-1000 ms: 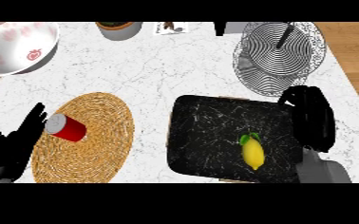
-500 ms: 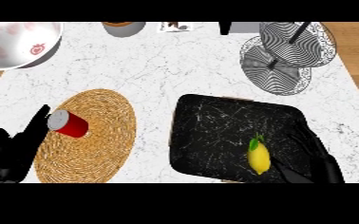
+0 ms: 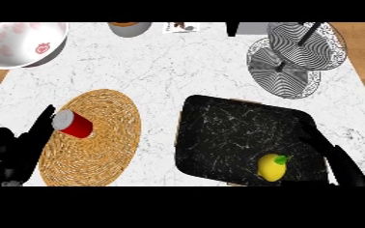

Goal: Pick the lemon from the tray and place it in the tiered basket

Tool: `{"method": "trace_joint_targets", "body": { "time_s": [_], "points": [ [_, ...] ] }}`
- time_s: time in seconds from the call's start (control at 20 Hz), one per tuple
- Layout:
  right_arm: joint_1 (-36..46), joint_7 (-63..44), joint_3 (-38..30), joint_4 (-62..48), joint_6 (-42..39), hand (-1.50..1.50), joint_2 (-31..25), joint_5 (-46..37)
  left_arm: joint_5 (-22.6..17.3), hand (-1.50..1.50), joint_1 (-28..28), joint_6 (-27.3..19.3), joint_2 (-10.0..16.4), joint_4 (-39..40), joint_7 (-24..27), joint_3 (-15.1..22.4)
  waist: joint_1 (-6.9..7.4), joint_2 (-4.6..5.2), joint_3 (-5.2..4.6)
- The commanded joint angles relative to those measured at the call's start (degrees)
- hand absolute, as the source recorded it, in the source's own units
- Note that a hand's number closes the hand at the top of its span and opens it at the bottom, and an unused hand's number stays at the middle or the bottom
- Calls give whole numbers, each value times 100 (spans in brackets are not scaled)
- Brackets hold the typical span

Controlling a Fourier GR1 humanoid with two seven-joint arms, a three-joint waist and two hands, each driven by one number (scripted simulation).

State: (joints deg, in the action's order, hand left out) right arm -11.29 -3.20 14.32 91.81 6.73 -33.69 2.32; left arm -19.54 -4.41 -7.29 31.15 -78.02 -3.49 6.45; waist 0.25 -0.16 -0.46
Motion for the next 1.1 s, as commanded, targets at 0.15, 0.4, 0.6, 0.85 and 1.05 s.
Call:
{"method": "trace_joint_targets", "body": {
  "time_s": [0.15, 0.4, 0.6, 0.85, 1.05],
  "points": [
    [686, -2805, 229, 1588, -322, -150, -299, -33, 214, 0, 181, -109, -261, 46, -67, 16, -21, 13, 36],
    [1000, -3590, 391, 1449, -820, -150, -83, 211, 313, 0, 31, 213, -260, 212, 146, -69, 2, 19, 43],
    [882, -4305, 151, 1849, -1246, -150, -429, 399, 493, 0, 103, 50, -364, 298, 79, -169, -29, 13, 43],
    [704, -4493, -203, 1767, -1606, -150, -505, 273, 540, 0, 135, 307, -429, 370, 80, -340, -45, 13, 45],
    [717, -4272, -362, 1329, -1672, -150, 72, 26, 556, 0, -74, 453, -398, -194, -343, -546, -14, 12, 48]
  ]
}}
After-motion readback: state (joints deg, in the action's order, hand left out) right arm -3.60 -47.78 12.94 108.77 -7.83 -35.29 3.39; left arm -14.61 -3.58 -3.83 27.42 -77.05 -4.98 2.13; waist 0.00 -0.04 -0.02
